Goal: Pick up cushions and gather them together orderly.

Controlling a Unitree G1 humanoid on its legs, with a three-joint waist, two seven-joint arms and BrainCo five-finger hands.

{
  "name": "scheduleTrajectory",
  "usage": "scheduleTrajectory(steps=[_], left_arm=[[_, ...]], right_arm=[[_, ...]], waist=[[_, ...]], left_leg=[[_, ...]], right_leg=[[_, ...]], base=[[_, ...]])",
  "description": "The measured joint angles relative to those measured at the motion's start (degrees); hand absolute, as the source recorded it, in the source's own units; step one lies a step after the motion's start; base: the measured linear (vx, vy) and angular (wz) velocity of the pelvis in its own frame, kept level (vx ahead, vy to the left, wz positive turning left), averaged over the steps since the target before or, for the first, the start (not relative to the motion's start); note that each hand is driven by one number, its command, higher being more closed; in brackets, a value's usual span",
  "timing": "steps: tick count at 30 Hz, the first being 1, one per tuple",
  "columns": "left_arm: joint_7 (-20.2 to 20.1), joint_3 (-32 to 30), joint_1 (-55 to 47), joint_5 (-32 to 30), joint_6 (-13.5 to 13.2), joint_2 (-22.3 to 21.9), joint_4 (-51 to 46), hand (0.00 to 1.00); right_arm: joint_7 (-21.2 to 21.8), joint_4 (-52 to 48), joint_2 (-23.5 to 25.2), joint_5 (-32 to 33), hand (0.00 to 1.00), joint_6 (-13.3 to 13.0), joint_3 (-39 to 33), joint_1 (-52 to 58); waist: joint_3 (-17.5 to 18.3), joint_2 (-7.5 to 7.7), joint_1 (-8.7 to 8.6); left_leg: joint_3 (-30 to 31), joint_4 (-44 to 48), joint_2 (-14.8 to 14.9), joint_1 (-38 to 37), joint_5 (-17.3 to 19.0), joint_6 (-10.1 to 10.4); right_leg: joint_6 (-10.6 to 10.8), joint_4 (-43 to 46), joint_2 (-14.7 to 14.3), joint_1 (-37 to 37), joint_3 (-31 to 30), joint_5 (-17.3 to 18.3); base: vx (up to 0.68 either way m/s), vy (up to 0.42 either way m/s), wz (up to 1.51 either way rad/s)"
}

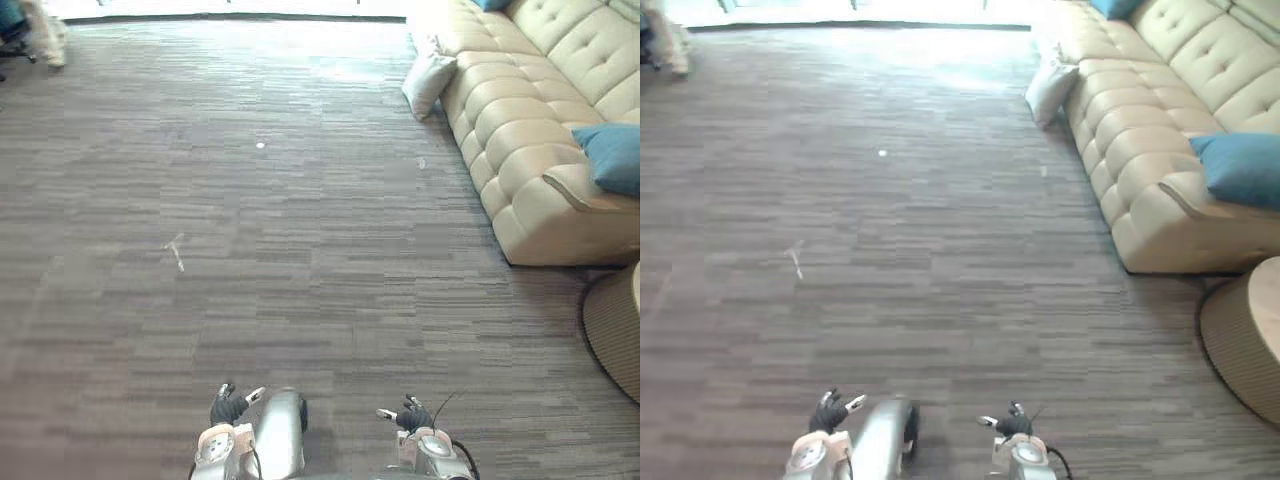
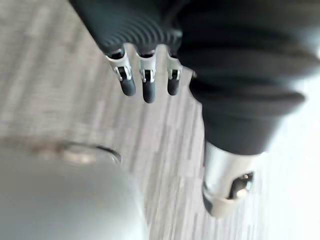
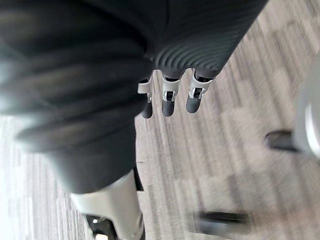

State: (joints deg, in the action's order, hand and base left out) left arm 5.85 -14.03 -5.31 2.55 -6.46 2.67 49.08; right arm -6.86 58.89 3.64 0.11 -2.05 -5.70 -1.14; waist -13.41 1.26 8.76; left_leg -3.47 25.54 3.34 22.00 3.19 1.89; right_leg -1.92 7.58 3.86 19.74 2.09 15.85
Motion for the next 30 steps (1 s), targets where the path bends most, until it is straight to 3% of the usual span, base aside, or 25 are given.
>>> scheduleTrajectory(steps=[1,4,5,6,8,10,11,13,14,15,16,17,18,19,20,21,22,23,25,26,27,28,30], left_arm=[[0.2,-0.29,0.12,-0.03,0.21,0.02,-0.03,0.0],[0.83,-0.47,-1.04,-0.01,1.09,0.9,1.22,0.0],[1.31,-0.47,-1.67,-0.08,1.45,1.07,1.33,0.0],[1.57,-0.44,-1.7,-0.16,1.96,1.06,1.81,0.0],[1.64,-0.01,-1.53,-0.14,2.13,0.79,2.4,0.0],[1.61,0.37,-0.93,-0.13,1.97,0.27,2.7,0.0],[1.54,0.43,-0.89,-0.12,1.92,0.29,3.14,0.0],[1.53,0.44,-0.5,-0.1,1.91,0.3,4.49,0.0],[1.49,0.52,-0.18,-0.12,1.91,0.3,5.06,0.0],[1.43,0.56,0.01,-0.13,1.91,0.19,5.16,0.0],[1.26,0.66,-0.29,-0.16,1.8,-0.21,4.99,0.0],[1.2,1.06,-0.35,-0.28,1.9,-0.81,5.14,0.0],[1.18,1.39,-0.65,-0.3,1.9,-1.71,5.22,0.0],[1.02,1.59,-1.08,-0.6,1.88,-3.71,5.97,0.0],[0.83,0.7,-0.45,-0.73,1.83,-5.39,5.61,0.0],[0.63,0.01,0.2,-0.94,1.94,-6.0,5.53,0.0],[0.21,-0.25,0.04,-1.38,2.15,-6.16,5.65,0.0],[0.16,-0.57,0.35,-1.43,2.1,-5.75,5.38,0.0],[0.06,-0.91,0.11,-1.26,2.12,-5.13,4.48,0.0],[0.1,-0.05,0.06,-1.37,1.76,-3.9,2.54,0.0],[0.08,0.29,0.14,-1.3,1.68,-3.36,1.91,0.0],[0.05,0.37,0.25,-1.26,1.43,-2.98,0.36,0.0],[0.06,0.35,0.26,-1.2,0.45,-3.1,-1.31,0.0]], right_arm=[[-0.09,-0.3,0.16,-0.09,0.0,0.01,0.27,0.51],[0.05,-1.8,0.35,-0.26,0.0,-0.07,0.06,1.56],[0.09,-1.89,-0.19,-0.35,0.0,-0.33,-0.33,1.85],[0.09,-3.11,-0.25,-0.84,0.0,-0.47,-0.57,2.38],[0.16,-4.57,-0.36,-1.74,0.0,-0.84,-0.63,2.62],[0.64,-7.11,-0.19,-2.39,0.0,-1.15,-0.88,2.88],[0.78,-8.04,-0.24,-2.42,0.0,-1.36,-1.01,2.85],[1.25,-8.57,-0.88,-2.46,0.0,-1.44,-1.06,2.41],[1.28,-8.7,-1.19,-2.47,0.0,-1.45,-1.38,2.26],[1.28,-8.82,-1.31,-2.47,0.0,-1.44,-1.52,2.19],[1.28,-9.13,-1.49,-2.47,0.0,-1.42,-1.57,2.19],[1.33,-9.48,-1.61,-2.52,0.0,-1.31,-1.82,2.15],[1.34,-9.5,-1.58,-2.53,0.0,-1.28,-2.12,2.19],[1.35,-9.38,-2.41,-2.56,0.0,-1.24,-2.73,2.16],[1.34,-9.3,-2.92,-2.55,0.0,-0.75,-3.07,1.72],[1.33,-9.33,-3.43,-2.48,0.0,-0.67,-2.98,1.69],[1.37,-9.0,-4.03,-2.43,0.0,-0.5,-1.84,1.64],[1.18,-7.68,-3.66,-2.23,0.0,0.08,-1.99,1.27],[1.15,-6.04,-2.37,-2.02,0.0,0.51,-2.14,1.02],[1.03,-4.51,-1.63,-1.2,0.0,0.68,-2.16,1.1],[0.98,-3.27,-1.6,-1.16,0.0,0.74,-1.96,0.7],[0.82,-1.58,-1.76,-1.09,0.0,0.84,-1.92,-0.11],[0.29,-0.65,-2.13,-1.09,0.0,1.01,-2.0,-0.4]], waist=[[0.07,0.61,0.55],[0.11,2.31,2.0],[0.0,2.54,1.22],[-0.23,2.2,0.39],[-0.47,1.13,-0.57],[0.11,0.17,-1.55],[0.02,0.06,-1.94],[-0.13,-0.26,-2.72],[-0.13,-0.22,-3.08],[-0.13,-0.23,-3.37],[0.07,-0.03,-3.95],[0.47,-0.69,-4.74],[1.55,-1.79,-5.48],[3.63,-4.92,-5.52],[3.49,-6.34,-5.22],[3.32,-7.05,-5.33],[2.95,-8.05,-5.05],[2.49,-8.63,-5.06],[1.28,-6.83,-4.76],[1.18,-4.46,-4.1],[1.32,-3.68,-3.81],[1.0,-3.15,-3.09],[0.66,-2.94,-1.68]], left_leg=[[-1.0,2.06,-0.07,0.05,3.13,-1.02],[-5.08,4.04,-2.01,-6.25,9.65,-3.76],[-5.26,3.55,-3.88,-10.47,12.37,-4.18],[-5.25,2.62,-4.97,-15.19,14.33,-4.56],[-5.21,-1.05,-5.05,-22.36,15.59,-5.24],[-4.19,-7.88,-4.22,-30.33,16.56,-5.34],[-3.8,-9.08,-3.78,-32.1,17.0,-5.34],[-3.46,-13.4,-2.5,-38.85,17.88,-5.11],[-1.95,-14.75,-2.33,-42.09,18.39,-5.56],[-1.21,-14.7,-2.22,-42.86,18.78,-5.65],[1.92,-14.26,-2.29,-45.07,19.74,-5.9],[4.63,-13.32,-1.49,-46.2,19.86,-5.91],[6.31,-11.81,-0.4,-45.89,19.78,-5.83],[8.35,-5.09,2.11,-42.95,19.06,-4.73],[8.9,6.02,2.7,-38.62,14.75,-1.42],[8.88,12.97,2.69,-35.52,9.63,0.07],[8.23,25.34,3.66,-29.51,-2.4,4.75],[3.73,35.75,6.91,-24.37,0.05,3.58],[-1.39,42.49,9.38,-19.38,5.25,0.91],[-4.82,42.26,9.38,-12.83,9.27,-0.45],[-5.85,40.16,8.94,-9.74,10.65,-0.72],[-7.62,33.12,7.92,-4.64,12.94,-1.26],[-7.98,13.55,5.05,-0.02,11.32,-1.02]], right_leg=[[1.0,3.65,0.96,-2.08,-1.46,-2.66],[8.44,25.19,4.52,-9.2,-5.95,-9.29],[11.55,40.33,5.85,-15.11,-6.73,-14.6],[10.62,51.87,6.49,-20.04,-5.6,-13.14],[6.88,57.3,6.57,-25.52,-0.93,-8.13],[4.22,49.84,7.04,-33.99,8.92,-2.94],[3.83,45.33,6.71,-36.17,11.48,-2.44],[3.66,27.67,3.9,-38.7,16.59,-4.78],[3.5,18.07,1.85,-39.79,16.18,-7.82],[3.4,15.72,1.33,-40.22,15.75,-8.71],[1.86,12.84,0.59,-40.83,14.63,-10.51],[-0.58,15.69,0.23,-40.91,13.1,-15.02],[-1.51,17.84,-0.01,-41.19,13.4,-15.69],[-1.84,21.61,-0.73,-41.28,15.8,-12.02],[-2.04,23.48,-1.09,-39.52,16.8,-8.46],[-2.0,23.13,-1.49,-38.02,16.81,-7.06],[-2.14,20.12,-2.84,-33.78,16.06,-5.53],[-2.59,16.31,-4.61,-28.04,15.21,-4.82],[-2.28,11.02,-4.84,-19.48,13.99,-3.88],[-1.98,4.88,-4.1,-12.6,12.83,-3.36],[-1.43,2.97,-3.63,-10.69,12.49,-3.08],[-0.89,0.78,-2.93,-7.38,11.65,-2.83],[1.57,-0.96,-1.04,-4.18,10.55,-1.32]], base=[[0.7,0.31,-0.24],[0.7,0.33,-0.45],[0.58,0.268,-0.16],[0.58,0.247,-0.02],[0.59,0.176,0.1],[0.66,0.115,0.17],[0.61,0.035,0.25],[0.73,-0.011,0.3],[0.73,-0.056,0.42],[0.76,-0.114,0.85],[0.8,-0.176,1.04],[0.81,-0.201,1.17],[0.83,-0.207,0.98],[0.81,-0.197,0.73],[0.8,-0.193,0.49],[0.76,-0.176,0.04],[0.75,-0.11,-0.22],[0.91,-0.091,-0.29],[0.8,-0.061,-0.11],[0.65,-0.048,-0.08],[0.77,-0.017,-0.25],[0.67,0.071,-0.46],[0.69,0.146,-0.63]])
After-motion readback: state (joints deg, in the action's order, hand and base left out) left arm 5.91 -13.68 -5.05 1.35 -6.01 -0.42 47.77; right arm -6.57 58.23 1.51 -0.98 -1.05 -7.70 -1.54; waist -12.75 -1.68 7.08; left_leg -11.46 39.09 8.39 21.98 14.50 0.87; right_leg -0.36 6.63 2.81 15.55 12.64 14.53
